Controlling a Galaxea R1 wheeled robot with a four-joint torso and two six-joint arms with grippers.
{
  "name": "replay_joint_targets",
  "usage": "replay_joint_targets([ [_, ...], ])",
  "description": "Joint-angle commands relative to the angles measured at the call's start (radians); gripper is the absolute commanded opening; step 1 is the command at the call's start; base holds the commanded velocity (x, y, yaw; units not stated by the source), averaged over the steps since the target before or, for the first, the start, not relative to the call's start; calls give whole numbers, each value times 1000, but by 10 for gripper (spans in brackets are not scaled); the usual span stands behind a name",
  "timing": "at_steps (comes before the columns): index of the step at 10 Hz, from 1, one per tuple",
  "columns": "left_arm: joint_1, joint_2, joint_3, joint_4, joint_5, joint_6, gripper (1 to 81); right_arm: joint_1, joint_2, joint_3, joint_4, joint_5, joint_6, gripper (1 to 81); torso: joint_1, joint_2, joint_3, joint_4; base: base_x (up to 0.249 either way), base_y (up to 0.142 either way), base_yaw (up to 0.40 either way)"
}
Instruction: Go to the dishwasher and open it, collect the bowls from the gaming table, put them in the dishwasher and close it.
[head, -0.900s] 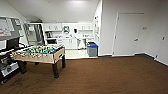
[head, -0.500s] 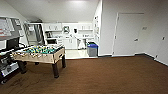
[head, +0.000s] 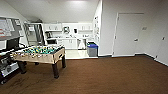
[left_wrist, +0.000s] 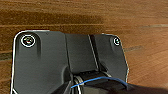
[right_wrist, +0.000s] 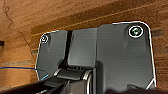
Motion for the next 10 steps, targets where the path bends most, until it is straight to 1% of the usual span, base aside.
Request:
replay_joint_targets([
  [1, -69, -4, 12, -1, 46, 2, 811, 61, -3, 7, -3, -50, -3, 811, 1, 0, 0, 0, 70, 0, 0],
  [5, -69, -7, 12, -2, 46, 3, 811, 60, -3, 7, -5, -50, -3, 811, 1, 0, 0, 0, 85, 0, 0],
  [10, -67, -7, 12, -5, 46, 2, 811, 58, -5, 7, -7, -50, -3, 811, 1, 1, 0, 0, 116, 0, 0],
])
